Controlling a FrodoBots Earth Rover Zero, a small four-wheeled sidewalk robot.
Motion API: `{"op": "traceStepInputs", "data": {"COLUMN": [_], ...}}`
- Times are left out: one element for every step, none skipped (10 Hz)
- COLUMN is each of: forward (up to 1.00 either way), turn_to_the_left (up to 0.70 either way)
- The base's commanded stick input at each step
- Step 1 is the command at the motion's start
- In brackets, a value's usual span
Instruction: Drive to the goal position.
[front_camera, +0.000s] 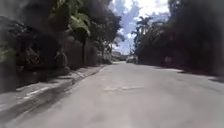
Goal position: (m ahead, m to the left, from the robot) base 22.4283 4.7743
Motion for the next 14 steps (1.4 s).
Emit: {"op": "traceStepInputs", "data": {"forward": [1.0, 1.0, 1.0, 1.0, 1.0, 1.0, 1.0, 1.0, 1.0, 1.0, 1.0, 1.0, 1.0, 1.0], "turn_to_the_left": [-0.24, 0.06, 0.18, 0.21, 0.15, 0.0, 0.0, 0.0, 0.0, 0.0, 0.03, 0.07, 0.08, 0.03]}}
